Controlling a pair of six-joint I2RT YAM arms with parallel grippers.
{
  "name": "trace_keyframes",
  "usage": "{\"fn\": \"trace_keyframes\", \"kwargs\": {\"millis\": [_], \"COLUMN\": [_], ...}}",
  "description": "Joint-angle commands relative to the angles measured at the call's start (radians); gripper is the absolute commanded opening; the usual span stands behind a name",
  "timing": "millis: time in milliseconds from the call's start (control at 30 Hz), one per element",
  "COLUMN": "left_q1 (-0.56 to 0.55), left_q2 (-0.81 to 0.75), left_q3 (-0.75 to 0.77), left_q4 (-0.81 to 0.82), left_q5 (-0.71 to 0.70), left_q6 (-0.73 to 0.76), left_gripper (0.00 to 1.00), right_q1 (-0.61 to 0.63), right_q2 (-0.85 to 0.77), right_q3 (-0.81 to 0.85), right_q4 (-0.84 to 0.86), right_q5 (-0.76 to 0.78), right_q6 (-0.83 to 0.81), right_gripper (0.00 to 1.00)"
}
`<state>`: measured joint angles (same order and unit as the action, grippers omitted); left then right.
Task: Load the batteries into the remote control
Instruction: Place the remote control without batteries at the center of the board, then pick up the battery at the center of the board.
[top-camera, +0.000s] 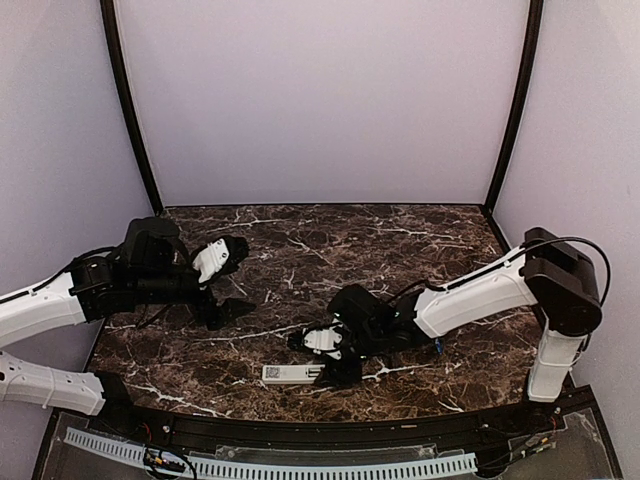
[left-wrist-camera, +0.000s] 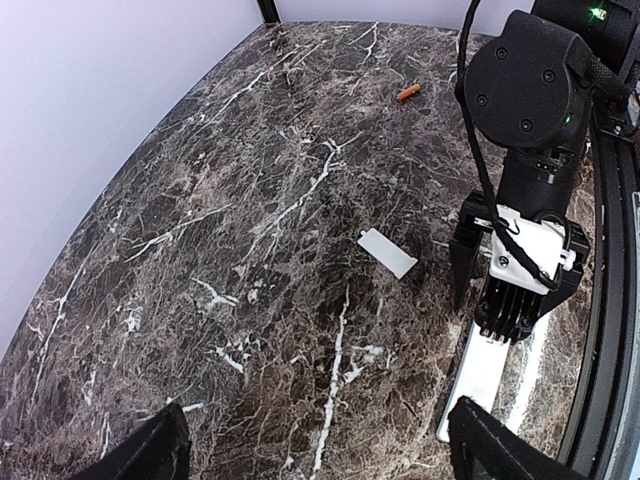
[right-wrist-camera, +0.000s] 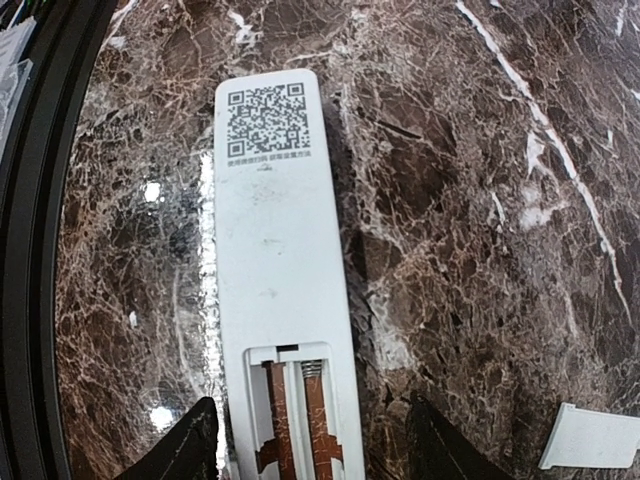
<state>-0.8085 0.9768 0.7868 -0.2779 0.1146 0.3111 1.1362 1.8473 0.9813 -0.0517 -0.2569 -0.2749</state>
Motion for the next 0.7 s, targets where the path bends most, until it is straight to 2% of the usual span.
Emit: {"fn": "trace_keyframes", "kwargs": {"millis": [0,100,167,233,333,467,567,667], "left_q1": [0.006,0.01,0.013,0.015,0.017,0.02,0.02,0.02], "left_q2": [-0.019,-0.021,-0.027,-0.033,-0.041,-0.044,-0.044,-0.056], "left_q3": [0.013,0.012,0.012,0.009,0.002,-0.005,-0.006,-0.009], "left_q4": [0.001,0.011,0.015,0.019,0.025,0.027,0.027,0.025], "left_q5": [0.002,0.004,0.005,0.006,0.008,0.011,0.008,0.0], "left_q6": [0.01,0.006,0.003,0.003,0.005,0.012,0.02,0.024], "left_gripper": [0.89,0.89,0.89,0.89,0.89,0.89,0.89,0.89], "right_q1": [0.007,-0.019,-0.085,-0.179,-0.327,-0.459,-0.516,-0.582], "right_q2": [-0.078,-0.197,-0.256,-0.285,-0.285,-0.279,-0.271,-0.256], "right_q3": [0.049,0.057,0.09,0.151,0.238,0.273,0.257,0.225], "right_q4": [-0.037,-0.019,-0.083,-0.236,-0.49,-0.683,-0.746,-0.788], "right_q5": [-0.038,-0.032,0.01,0.065,0.203,0.321,0.376,0.38], "right_q6": [-0.017,0.026,0.112,0.178,0.193,0.091,-0.049,-0.12], "right_gripper": [0.64,0.65,0.65,0.62,0.54,0.55,0.6,0.64]}}
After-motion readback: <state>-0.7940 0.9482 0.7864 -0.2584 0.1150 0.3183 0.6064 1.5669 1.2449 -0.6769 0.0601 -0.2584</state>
